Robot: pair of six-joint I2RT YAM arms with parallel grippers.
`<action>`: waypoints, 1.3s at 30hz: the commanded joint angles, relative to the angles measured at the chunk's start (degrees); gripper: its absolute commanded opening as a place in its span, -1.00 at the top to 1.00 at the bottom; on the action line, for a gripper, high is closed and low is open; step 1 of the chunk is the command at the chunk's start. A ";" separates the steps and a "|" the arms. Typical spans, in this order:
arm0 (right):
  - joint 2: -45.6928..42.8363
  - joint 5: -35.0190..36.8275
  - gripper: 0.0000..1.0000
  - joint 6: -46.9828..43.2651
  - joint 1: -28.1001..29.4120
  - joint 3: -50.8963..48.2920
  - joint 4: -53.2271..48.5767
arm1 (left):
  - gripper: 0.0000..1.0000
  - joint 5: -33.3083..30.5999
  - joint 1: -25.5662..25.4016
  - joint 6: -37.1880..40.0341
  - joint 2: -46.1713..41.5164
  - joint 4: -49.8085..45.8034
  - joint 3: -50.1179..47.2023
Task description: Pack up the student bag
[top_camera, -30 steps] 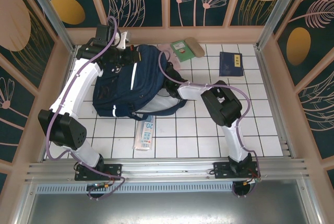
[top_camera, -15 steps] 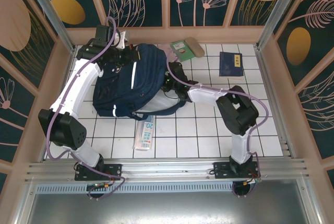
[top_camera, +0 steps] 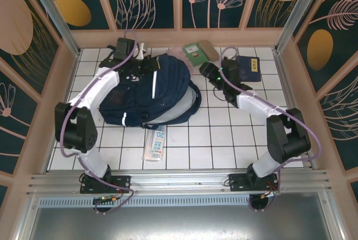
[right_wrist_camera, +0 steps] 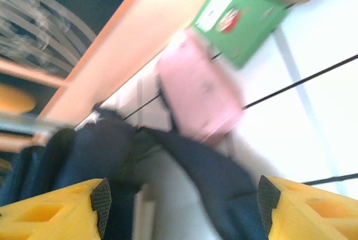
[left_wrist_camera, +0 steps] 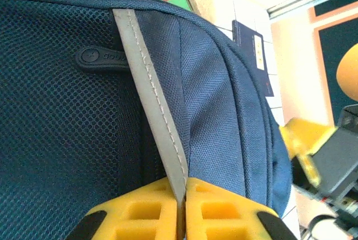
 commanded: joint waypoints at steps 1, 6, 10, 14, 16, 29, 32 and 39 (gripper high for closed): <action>-0.44 0.63 -0.42 -4.04 -4.94 1.97 -6.38 | 0.57 0.80 -2.69 -1.52 3.55 7.28 0.12; 5.40 3.75 -0.42 -9.38 -12.14 9.05 -12.81 | 0.13 -2.57 -3.75 -0.38 4.23 7.30 -1.45; 14.05 6.94 -0.44 -13.86 -18.16 16.29 -18.05 | -0.13 -6.86 -3.76 2.32 0.38 6.94 -3.91; 20.31 6.26 -0.48 -14.96 -23.73 20.84 -19.05 | -0.23 -9.41 -3.77 3.11 -3.48 8.79 -7.29; 23.14 6.17 -0.50 -16.23 -25.93 23.39 -19.64 | -0.27 -8.57 -3.80 2.26 -5.96 10.92 -9.40; 37.78 -7.92 -0.47 -16.09 -33.87 39.71 -29.11 | -0.40 -3.29 -3.83 -0.26 -6.57 15.00 -11.37; 37.41 -11.50 -0.39 -14.08 -34.95 36.36 -25.84 | -0.41 -3.25 -3.77 -0.26 -6.48 15.01 -11.29; 37.61 -17.05 -0.14 -11.31 -35.98 33.15 -21.71 | -0.41 -2.60 -3.76 -0.52 -6.48 15.41 -11.37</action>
